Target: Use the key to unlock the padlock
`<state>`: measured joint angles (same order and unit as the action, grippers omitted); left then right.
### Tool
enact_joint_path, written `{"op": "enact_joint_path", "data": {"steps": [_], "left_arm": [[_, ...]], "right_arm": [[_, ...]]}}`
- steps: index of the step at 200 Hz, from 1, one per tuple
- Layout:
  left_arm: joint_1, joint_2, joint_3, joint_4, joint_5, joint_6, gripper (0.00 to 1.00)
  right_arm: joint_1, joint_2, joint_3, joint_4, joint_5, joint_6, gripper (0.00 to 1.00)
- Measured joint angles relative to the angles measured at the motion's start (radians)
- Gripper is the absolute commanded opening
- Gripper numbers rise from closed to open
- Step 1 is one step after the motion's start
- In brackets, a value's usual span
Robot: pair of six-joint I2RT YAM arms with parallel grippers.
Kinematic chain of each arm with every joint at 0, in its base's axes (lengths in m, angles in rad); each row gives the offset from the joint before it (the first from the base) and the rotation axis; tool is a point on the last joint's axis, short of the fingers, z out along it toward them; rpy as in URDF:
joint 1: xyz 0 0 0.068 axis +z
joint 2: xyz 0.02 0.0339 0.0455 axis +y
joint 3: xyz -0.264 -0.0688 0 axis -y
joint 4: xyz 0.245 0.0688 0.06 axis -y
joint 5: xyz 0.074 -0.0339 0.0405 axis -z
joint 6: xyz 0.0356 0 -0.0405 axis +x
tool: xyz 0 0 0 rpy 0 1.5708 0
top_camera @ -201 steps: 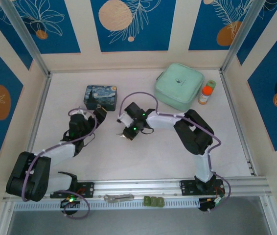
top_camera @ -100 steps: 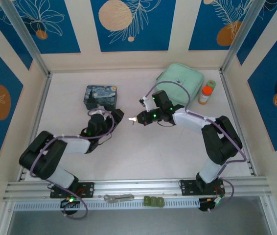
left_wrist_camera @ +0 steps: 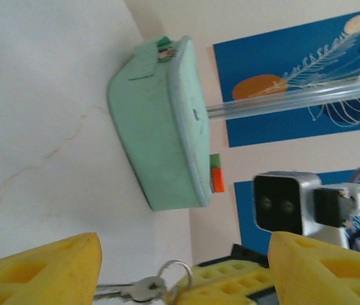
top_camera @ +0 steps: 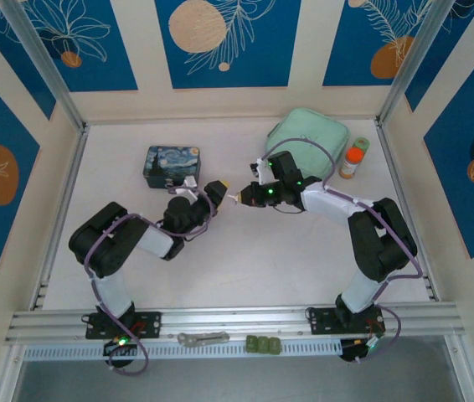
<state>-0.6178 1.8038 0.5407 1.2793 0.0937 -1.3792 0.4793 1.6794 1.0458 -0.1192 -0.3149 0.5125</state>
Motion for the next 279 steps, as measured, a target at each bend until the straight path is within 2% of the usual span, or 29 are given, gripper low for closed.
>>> {"op": "enact_joint_path", "data": {"steps": [94,121,162,182,216,228,243,279], "left_arm": [[-0.018,0.018,0.051,-0.015,0.071,0.047,0.45],[-0.018,0.018,0.073,-0.031,0.085,0.072,0.31],[-0.017,0.018,0.075,-0.065,0.078,0.097,0.0],[-0.015,0.021,0.074,-0.077,0.074,0.105,0.0],[-0.015,0.019,0.074,-0.076,0.085,0.121,0.0],[-0.01,0.013,0.074,-0.088,0.103,0.141,0.0],[0.003,-0.008,0.08,-0.126,0.146,0.181,0.0],[0.019,-0.091,0.186,-0.326,0.285,0.329,0.0]], "right_arm": [[-0.028,0.004,0.0,0.038,-0.064,0.072,0.0],[-0.028,0.007,0.0,0.042,-0.078,0.073,0.0],[-0.028,0.007,0.0,0.045,-0.087,0.074,0.0],[-0.03,0.007,0.0,0.045,-0.086,0.077,0.0],[-0.042,-0.003,-0.002,0.048,-0.09,0.069,0.43],[-0.055,-0.035,-0.023,0.06,-0.096,0.053,0.52],[-0.088,-0.098,-0.062,0.078,-0.114,0.038,0.55],[-0.148,-0.18,-0.09,0.174,-0.209,-0.008,0.54]]}}
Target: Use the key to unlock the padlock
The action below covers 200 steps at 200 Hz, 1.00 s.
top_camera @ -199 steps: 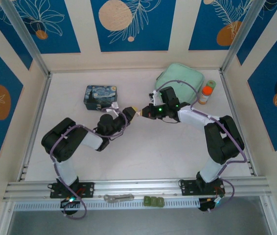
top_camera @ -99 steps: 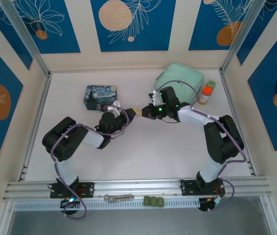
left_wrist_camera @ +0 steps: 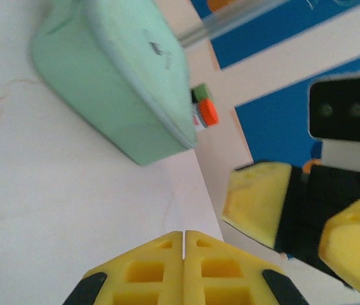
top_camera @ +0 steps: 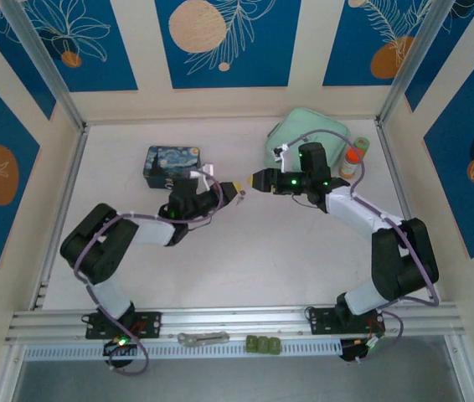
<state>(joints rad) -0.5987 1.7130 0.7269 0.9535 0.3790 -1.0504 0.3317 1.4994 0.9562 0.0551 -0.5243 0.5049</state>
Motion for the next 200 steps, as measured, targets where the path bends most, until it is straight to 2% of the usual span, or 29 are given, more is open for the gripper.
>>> {"op": "enact_joint_path", "data": {"steps": [31,76,108,133,158,200], "left_arm": [[0.002,-0.056,0.069,-0.061,0.123,0.084,0.0],[0.012,-0.056,0.073,-0.076,0.234,0.088,0.0],[0.014,-0.056,0.073,-0.075,0.245,0.087,0.0],[0.014,-0.056,0.071,-0.063,0.245,0.077,0.0],[0.016,-0.057,0.06,-0.048,0.236,0.064,0.0],[0.016,-0.065,0.03,0.02,0.19,0.044,0.0]], "right_arm": [[-0.009,0.008,-0.03,0.124,-0.128,-0.004,0.49],[-0.02,0.016,-0.041,0.238,-0.249,0.002,0.4],[-0.02,0.016,-0.071,0.271,-0.29,0.011,0.39],[-0.02,0.016,-0.102,0.289,-0.293,0.021,0.43],[-0.021,0.016,-0.117,0.303,-0.293,0.031,0.43],[-0.019,0.016,-0.128,0.327,-0.298,0.06,0.34]]}}
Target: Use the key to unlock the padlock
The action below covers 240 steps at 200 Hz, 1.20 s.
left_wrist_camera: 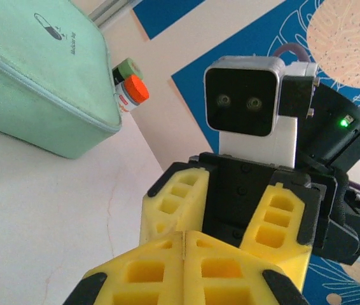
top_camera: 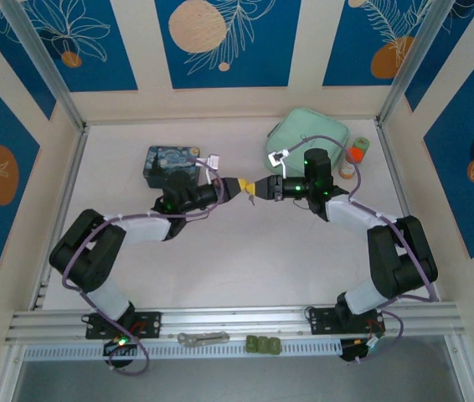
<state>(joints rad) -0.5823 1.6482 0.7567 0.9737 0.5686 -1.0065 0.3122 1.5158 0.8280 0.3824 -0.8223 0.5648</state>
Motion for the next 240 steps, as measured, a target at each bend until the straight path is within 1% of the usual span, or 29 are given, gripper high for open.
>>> {"op": "enact_joint_path", "data": {"steps": [35,93,121,132,140,160,170,176,188,193,196,199,206,211,220,240], "left_arm": [[0.0,0.008,-0.005,0.092,-0.021,-0.056,0.0],[-0.006,0.039,-0.019,0.167,-0.04,-0.115,0.0],[-0.011,0.04,-0.031,0.185,-0.048,-0.123,0.0],[-0.012,0.042,-0.036,0.193,-0.054,-0.127,0.0],[-0.012,0.043,-0.036,0.198,-0.056,-0.131,0.0],[-0.013,0.048,-0.036,0.204,-0.062,-0.142,0.0],[-0.014,0.051,-0.036,0.212,-0.065,-0.146,0.11],[-0.014,0.052,-0.036,0.215,-0.066,-0.145,0.24],[-0.016,0.055,-0.037,0.224,-0.071,-0.156,0.4],[-0.018,0.056,-0.037,0.229,-0.075,-0.164,0.52],[-0.018,0.057,-0.039,0.232,-0.075,-0.158,0.62],[-0.018,0.057,-0.04,0.237,-0.078,-0.164,0.68],[-0.018,0.057,-0.045,0.242,-0.08,-0.164,0.77],[-0.017,0.057,-0.048,0.243,-0.083,-0.165,0.79],[-0.008,0.057,-0.055,0.241,-0.086,-0.164,0.81],[0.03,0.036,-0.093,0.206,-0.088,-0.137,0.8]], "right_arm": [[0.001,0.005,-0.012,0.037,-0.008,0.031,0.28],[0.003,0.013,-0.012,0.093,0.001,0.072,0.26],[0.002,0.013,-0.012,0.116,0.01,0.087,0.15],[0.003,0.013,-0.012,0.124,0.01,0.094,0.08],[0.002,0.013,-0.012,0.125,0.011,0.097,0.0],[0.002,0.014,-0.012,0.13,0.011,0.099,0.0],[0.002,0.014,-0.012,0.13,0.011,0.099,0.0],[0.002,0.014,-0.012,0.13,0.012,0.099,0.0],[0.002,0.014,-0.012,0.13,0.012,0.099,0.0],[0.002,0.014,-0.012,0.13,0.013,0.098,0.0],[0.002,0.014,-0.012,0.13,0.014,0.098,0.0],[0.002,0.014,-0.012,0.129,0.015,0.098,0.0],[0.002,0.014,-0.012,0.127,0.017,0.098,0.0],[0.002,0.014,-0.012,0.126,0.02,0.097,0.0],[0.002,0.014,-0.012,0.119,0.028,0.094,0.0],[0.002,0.014,-0.012,0.089,0.045,0.082,0.0]]}}
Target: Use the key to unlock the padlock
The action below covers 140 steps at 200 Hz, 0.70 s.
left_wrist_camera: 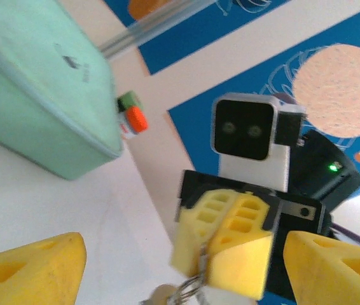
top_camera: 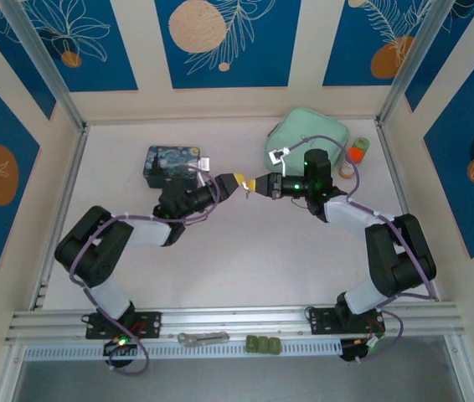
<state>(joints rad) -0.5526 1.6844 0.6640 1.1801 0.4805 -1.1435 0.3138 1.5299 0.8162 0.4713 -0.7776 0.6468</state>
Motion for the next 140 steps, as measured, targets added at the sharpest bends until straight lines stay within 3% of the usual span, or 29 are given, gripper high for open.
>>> {"op": "enact_joint_path", "data": {"steps": [67,102,140], "left_arm": [[0.304,-0.193,-0.055,-0.436,-0.075,0.258,0.71],[0.383,-0.172,-0.055,-0.64,-0.125,0.362,0.56],[0.407,-0.086,-0.097,-0.649,-0.198,0.354,0.53]], "right_arm": [[0.0,0.0,0.0,-0.116,0.074,-0.045,0.0],[0.0,0.006,0.001,-0.153,0.091,-0.061,0.0],[0.002,0.014,0.001,-0.18,0.106,-0.071,0.0]]}}
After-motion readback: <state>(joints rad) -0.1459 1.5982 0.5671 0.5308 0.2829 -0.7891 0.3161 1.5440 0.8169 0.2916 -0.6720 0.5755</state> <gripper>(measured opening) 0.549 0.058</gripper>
